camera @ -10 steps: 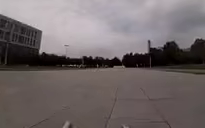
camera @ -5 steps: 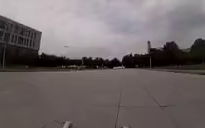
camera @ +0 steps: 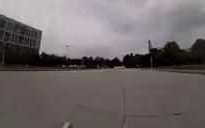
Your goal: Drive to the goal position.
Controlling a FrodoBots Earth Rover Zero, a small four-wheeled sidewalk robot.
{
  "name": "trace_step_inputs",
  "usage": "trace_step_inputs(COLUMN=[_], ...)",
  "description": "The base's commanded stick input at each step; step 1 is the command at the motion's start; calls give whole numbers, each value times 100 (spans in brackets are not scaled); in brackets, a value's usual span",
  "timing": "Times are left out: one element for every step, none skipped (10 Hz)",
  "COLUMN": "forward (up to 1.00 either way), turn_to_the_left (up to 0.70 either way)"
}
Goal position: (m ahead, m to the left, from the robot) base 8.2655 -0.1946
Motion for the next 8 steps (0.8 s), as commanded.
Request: trace_step_inputs(forward=[70,70,70,70,70,70,70,70], turn_to_the_left=[0,0,0,0,0,0,0,0])
